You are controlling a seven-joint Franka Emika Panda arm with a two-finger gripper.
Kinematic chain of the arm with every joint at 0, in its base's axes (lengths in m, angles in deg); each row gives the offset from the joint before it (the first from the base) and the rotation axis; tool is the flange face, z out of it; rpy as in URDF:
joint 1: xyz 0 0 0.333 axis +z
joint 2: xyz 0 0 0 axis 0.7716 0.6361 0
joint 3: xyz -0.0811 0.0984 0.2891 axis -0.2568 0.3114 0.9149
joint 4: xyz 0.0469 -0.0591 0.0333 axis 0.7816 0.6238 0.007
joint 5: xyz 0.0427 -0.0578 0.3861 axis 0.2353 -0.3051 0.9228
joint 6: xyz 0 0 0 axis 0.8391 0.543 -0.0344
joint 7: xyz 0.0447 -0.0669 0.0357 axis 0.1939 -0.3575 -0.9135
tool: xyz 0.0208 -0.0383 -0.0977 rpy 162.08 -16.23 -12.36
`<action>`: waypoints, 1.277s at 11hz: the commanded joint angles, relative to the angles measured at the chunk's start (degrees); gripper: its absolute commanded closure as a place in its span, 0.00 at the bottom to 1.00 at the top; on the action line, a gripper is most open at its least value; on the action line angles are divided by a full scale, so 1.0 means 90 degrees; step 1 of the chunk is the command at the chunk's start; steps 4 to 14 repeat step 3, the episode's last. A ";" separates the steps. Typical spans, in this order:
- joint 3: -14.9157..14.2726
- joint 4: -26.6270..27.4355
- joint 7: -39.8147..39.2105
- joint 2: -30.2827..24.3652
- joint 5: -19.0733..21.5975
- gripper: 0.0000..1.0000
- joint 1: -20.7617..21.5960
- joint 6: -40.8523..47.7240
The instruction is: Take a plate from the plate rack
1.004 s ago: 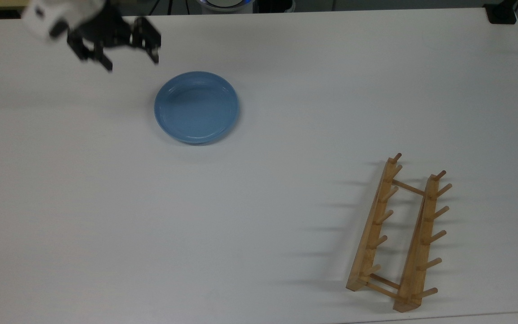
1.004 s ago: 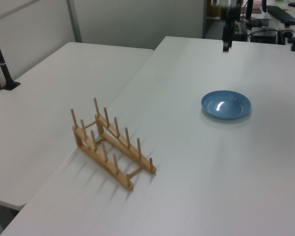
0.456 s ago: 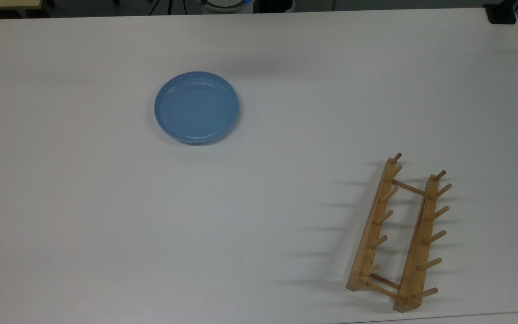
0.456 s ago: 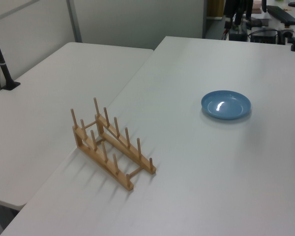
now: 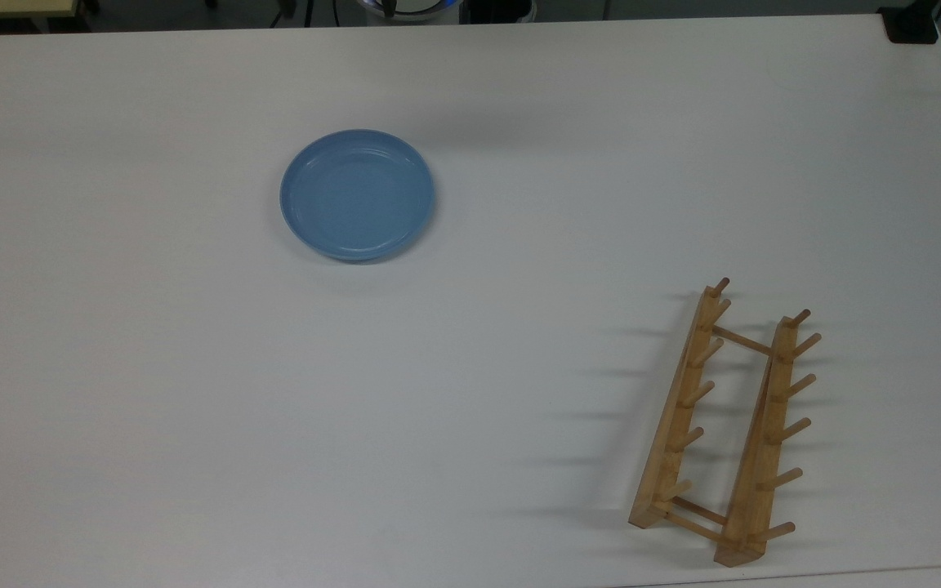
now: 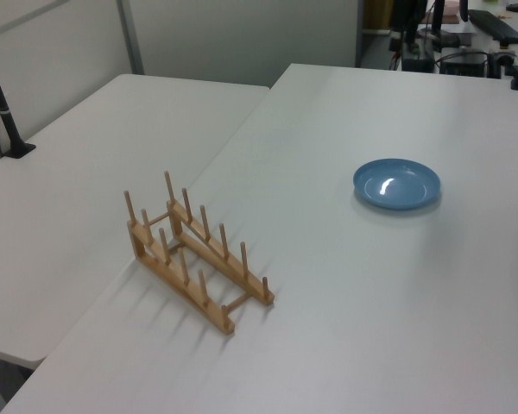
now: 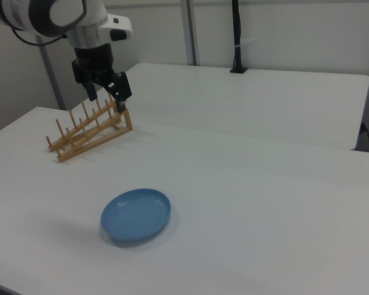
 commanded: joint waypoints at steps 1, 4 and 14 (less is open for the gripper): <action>-0.0128 0.0089 -0.0247 0.0034 -0.0103 0.00 0.0130 -0.0317; -0.0128 0.0079 -0.0247 0.0083 -0.0258 0.00 0.0150 -0.0317; -0.0128 0.0079 -0.0247 0.0083 -0.0258 0.00 0.0150 -0.0317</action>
